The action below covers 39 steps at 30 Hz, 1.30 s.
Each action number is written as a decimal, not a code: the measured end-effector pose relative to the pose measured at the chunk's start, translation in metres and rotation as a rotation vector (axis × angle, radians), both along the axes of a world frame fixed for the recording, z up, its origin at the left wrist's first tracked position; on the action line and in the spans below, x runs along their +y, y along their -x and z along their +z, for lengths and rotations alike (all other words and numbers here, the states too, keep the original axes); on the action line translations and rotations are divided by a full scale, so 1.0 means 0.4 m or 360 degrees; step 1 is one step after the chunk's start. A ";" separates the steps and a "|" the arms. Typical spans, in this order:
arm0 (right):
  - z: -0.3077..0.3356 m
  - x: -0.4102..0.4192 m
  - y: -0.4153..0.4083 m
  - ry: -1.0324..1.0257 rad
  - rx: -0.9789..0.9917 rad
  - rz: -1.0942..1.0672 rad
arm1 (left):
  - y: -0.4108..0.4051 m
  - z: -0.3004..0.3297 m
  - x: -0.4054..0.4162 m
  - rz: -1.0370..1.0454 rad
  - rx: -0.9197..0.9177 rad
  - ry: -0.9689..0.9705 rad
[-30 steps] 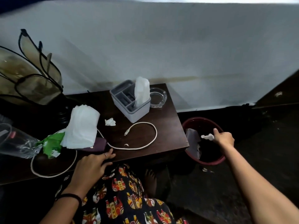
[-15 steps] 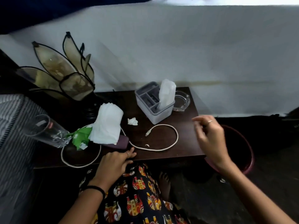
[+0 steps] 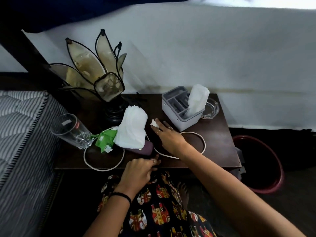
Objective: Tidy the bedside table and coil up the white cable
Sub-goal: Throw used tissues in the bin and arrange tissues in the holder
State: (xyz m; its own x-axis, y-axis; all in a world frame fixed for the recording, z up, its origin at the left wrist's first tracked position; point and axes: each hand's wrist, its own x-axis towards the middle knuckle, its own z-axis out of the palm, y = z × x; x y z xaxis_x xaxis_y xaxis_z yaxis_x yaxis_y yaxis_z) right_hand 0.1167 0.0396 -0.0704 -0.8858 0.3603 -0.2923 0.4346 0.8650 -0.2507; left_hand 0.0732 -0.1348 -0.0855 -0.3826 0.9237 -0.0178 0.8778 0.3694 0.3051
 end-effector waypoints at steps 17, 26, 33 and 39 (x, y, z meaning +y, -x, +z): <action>0.055 0.068 -0.342 -0.0365 0.0978 -0.0866 | 0.003 -0.011 0.007 0.0075 -0.0165 0.0072; -0.080 0.320 -0.593 0.0189 0.0589 -0.2022 | 0.000 -0.001 0.010 0.0111 -0.0144 0.0096; -0.100 0.350 -0.640 0.0366 0.0527 -0.2208 | 0.004 -0.001 0.011 0.0099 -0.0125 0.0130; -0.030 0.278 -0.569 0.0244 0.0707 -0.1867 | 0.003 0.003 0.010 0.0086 -0.0141 0.0136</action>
State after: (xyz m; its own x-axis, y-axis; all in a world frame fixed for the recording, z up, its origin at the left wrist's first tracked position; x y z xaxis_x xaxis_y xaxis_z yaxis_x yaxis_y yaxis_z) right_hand 0.3444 0.1510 -0.0822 -0.0893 0.9830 -0.1607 0.7719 -0.0336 -0.6348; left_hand 0.0719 -0.1308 -0.0845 -0.4254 0.8954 -0.1315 0.8268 0.4436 0.3458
